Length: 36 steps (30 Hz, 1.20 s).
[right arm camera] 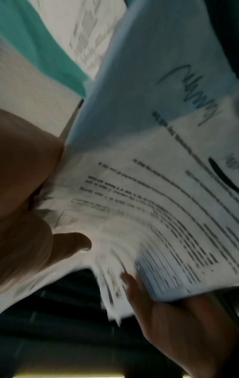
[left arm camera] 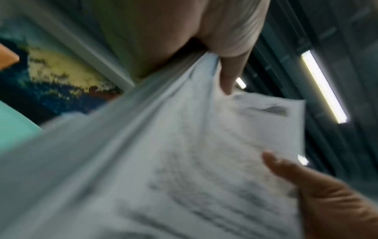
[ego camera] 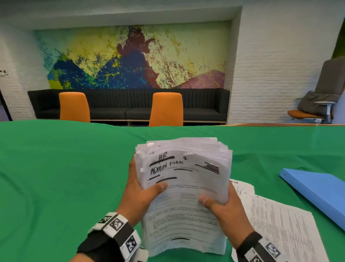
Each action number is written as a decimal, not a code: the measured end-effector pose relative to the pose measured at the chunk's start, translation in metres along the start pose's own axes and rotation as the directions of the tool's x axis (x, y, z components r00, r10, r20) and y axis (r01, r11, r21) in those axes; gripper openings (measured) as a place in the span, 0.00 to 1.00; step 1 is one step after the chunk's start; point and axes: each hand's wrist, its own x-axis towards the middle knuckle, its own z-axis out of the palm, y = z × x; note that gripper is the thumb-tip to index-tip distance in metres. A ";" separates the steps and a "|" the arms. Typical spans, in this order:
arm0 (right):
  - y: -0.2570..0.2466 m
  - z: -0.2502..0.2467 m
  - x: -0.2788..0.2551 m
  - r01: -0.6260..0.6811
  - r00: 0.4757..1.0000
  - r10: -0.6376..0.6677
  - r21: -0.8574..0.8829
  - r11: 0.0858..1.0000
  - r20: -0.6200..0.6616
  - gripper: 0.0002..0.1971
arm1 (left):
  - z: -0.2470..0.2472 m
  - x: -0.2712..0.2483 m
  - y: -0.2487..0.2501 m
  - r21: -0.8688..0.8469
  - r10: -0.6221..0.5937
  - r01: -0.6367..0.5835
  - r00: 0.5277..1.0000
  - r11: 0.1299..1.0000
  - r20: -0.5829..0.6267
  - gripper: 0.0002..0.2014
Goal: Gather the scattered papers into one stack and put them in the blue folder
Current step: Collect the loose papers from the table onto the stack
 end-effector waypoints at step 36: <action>0.009 -0.007 -0.005 0.014 0.996 -0.018 0.046 0.999 0.090 0.25 | -0.010 -0.022 -0.031 -0.082 -0.145 0.139 0.987 0.987 -0.075 0.40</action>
